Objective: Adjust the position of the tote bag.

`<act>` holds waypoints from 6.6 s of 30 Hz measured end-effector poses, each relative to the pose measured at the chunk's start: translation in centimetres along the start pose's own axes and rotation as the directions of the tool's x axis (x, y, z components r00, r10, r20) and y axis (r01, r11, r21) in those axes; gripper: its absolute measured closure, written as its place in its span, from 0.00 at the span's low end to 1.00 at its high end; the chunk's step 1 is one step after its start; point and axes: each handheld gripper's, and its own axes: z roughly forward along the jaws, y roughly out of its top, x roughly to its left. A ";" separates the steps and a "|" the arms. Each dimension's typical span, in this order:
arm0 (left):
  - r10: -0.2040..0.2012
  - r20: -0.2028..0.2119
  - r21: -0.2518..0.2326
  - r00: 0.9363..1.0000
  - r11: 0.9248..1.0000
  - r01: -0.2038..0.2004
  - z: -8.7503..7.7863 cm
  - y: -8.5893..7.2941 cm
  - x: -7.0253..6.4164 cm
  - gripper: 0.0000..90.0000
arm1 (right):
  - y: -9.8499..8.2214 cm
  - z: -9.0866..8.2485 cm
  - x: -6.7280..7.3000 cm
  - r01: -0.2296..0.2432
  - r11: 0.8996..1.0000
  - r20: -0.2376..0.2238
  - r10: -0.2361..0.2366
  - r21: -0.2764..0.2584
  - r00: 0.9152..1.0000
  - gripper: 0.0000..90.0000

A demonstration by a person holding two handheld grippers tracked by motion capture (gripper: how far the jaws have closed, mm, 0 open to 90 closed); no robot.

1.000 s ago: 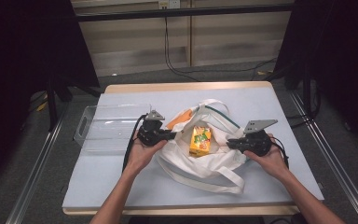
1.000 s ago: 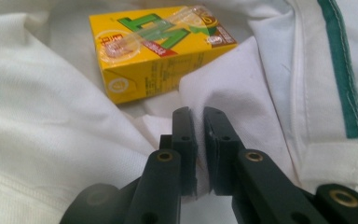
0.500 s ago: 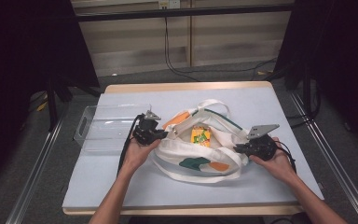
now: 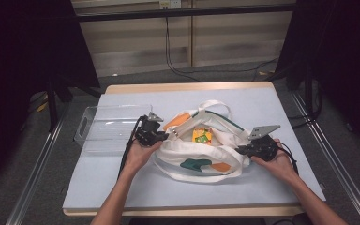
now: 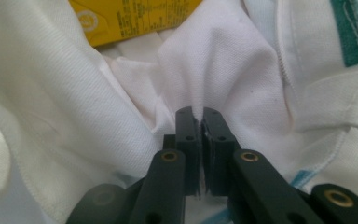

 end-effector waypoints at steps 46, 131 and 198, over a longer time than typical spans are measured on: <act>0.466 0.323 -0.059 0.824 0.879 -0.474 2.2 -1.5 -16.2 0.30 | 5.9 4.3 -6.1 -0.100 0.992 -0.005 0.100 -0.074 0.995 0.59; 0.191 0.324 -0.189 0.926 0.973 -0.134 -2.0 -3.4 -10.8 0.44 | 4.4 0.9 -4.7 -0.137 0.964 0.016 0.144 -0.226 0.989 0.40; -0.156 -0.094 -0.061 0.983 0.987 0.151 5.3 3.0 -12.9 0.07 | -1.2 -4.2 2.8 -0.122 0.953 -0.044 0.115 -0.277 0.992 0.26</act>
